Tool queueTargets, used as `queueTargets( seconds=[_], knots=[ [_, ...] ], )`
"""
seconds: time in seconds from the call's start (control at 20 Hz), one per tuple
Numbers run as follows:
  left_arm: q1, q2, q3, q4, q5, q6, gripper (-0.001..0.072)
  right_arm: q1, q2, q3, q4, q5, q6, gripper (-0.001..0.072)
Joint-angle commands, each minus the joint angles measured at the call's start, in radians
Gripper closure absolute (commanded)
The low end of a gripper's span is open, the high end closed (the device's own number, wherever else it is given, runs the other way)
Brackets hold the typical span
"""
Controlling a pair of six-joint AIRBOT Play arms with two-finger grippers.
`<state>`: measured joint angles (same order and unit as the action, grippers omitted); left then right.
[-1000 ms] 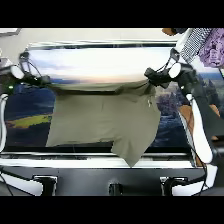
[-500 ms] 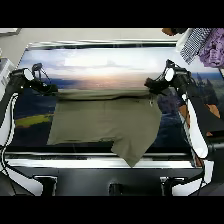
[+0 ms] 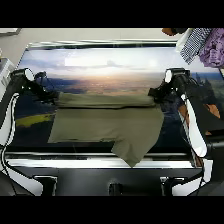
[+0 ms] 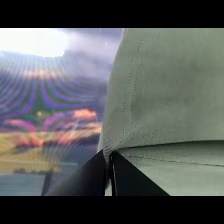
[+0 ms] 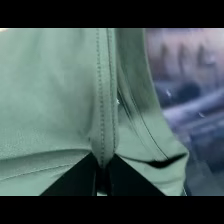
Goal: Fold the clothes and pants, and hang the long-sleeved shirts on hangers.
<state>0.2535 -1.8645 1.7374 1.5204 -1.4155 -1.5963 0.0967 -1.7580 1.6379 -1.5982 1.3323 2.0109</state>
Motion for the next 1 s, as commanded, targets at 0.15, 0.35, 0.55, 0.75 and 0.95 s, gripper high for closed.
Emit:
queueTargets(
  seconds=[0.15,0.35,0.55,0.75,0.95],
  knots=[
    [-0.017,-0.005,-0.021,0.005,-0.026,0.000,0.0691,0.002,-0.056,-0.001,0.001,0.055,-0.002,0.0682],
    [-0.017,-0.002,-0.030,-0.048,-0.022,-0.002,0.0360,0.002,-0.073,-0.001,0.089,0.028,-0.021,0.0507],
    [0.006,0.039,-0.030,-0.080,-0.026,-0.019,0.0160,-0.001,-0.034,0.000,0.191,0.056,-0.160,0.0229],
    [0.133,0.170,-0.065,-0.209,-0.033,-0.006,0.0161,-0.078,0.131,-0.014,0.156,0.191,-0.438,0.0210],
    [0.259,0.344,-0.274,-0.315,-0.006,0.003,0.0162,-0.282,0.382,-0.348,0.378,0.150,-0.464,0.0210]
  ],
)
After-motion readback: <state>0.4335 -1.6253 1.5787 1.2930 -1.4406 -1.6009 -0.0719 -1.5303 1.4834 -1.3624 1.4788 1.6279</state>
